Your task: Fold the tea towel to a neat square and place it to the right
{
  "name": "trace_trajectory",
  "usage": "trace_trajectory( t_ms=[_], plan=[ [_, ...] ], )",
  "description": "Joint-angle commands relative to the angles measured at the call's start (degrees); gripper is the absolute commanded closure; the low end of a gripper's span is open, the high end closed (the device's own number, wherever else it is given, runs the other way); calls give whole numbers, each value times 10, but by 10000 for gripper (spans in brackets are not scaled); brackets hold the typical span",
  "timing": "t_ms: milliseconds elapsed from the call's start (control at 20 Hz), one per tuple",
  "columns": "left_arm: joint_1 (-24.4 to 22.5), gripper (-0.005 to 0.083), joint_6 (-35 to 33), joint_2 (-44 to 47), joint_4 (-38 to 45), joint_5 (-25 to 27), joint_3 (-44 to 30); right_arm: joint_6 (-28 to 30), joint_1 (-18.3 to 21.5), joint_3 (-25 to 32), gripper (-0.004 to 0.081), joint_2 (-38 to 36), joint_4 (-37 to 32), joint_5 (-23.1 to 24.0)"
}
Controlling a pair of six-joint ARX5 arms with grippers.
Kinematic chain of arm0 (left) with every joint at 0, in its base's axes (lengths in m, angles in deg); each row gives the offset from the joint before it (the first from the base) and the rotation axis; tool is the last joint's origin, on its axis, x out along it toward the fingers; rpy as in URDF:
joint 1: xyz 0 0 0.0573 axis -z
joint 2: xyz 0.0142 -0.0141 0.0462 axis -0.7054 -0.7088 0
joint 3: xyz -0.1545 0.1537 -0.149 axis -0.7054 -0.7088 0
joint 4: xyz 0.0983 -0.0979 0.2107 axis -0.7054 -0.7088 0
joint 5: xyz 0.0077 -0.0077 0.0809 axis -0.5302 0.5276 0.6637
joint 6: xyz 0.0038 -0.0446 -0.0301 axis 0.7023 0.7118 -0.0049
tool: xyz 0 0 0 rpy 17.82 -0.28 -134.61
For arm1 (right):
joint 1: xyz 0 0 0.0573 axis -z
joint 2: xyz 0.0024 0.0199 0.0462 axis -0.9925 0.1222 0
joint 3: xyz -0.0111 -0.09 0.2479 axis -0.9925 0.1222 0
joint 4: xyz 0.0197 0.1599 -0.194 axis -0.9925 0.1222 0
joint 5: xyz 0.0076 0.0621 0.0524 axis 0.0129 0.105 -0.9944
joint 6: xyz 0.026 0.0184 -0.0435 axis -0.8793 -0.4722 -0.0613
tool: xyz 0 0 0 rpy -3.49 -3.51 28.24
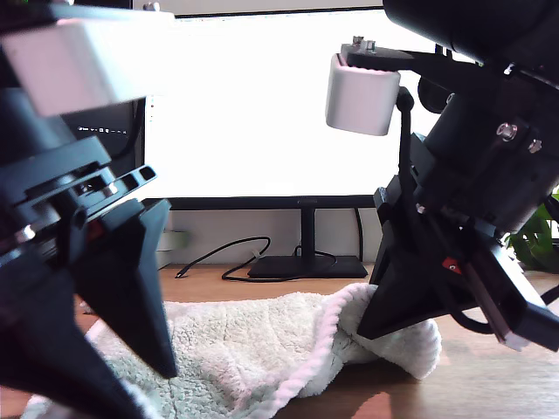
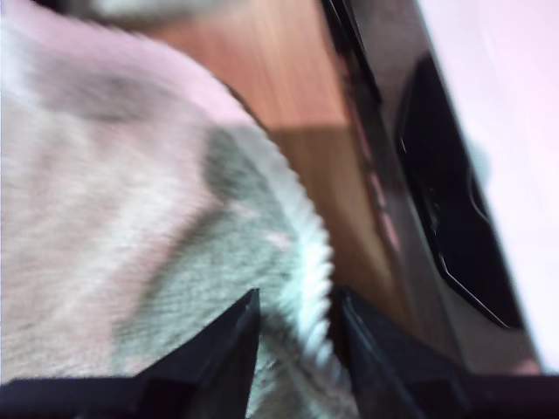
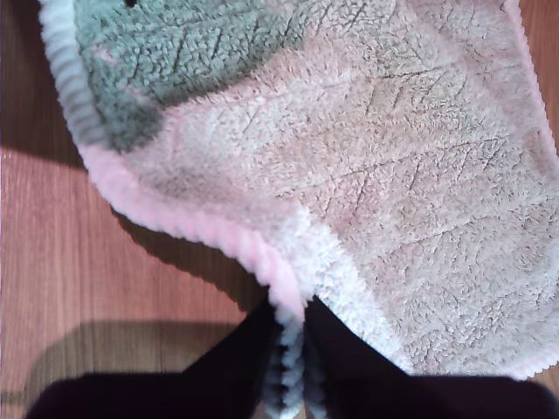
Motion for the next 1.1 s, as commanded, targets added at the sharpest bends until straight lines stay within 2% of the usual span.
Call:
trace_trajectory(
  t_ms=[0,250,400,550,700,800,1050],
  plan=[
    [6,524,0,-5,-5,21,-12,-2,0,6,783,-2,-2,-2],
    [10,540,-2,-5,-4,59,-12,-2,0,6,783,-2,-3,-2],
    [24,805,4,-4,-7,69,-12,-2,0,6,783,-2,-2,-2],
    [28,793,45,-4,-14,80,-11,-2,1,6,783,-2,-1,-2],
    [27,794,76,0,-27,134,-6,-2,1,6,783,-2,24,4],
    [27,794,89,3,-57,154,11,-1,1,0,783,-2,68,4],
    [26,794,154,4,-119,148,49,-3,0,-59,783,-2,194,-10]
  ],
)
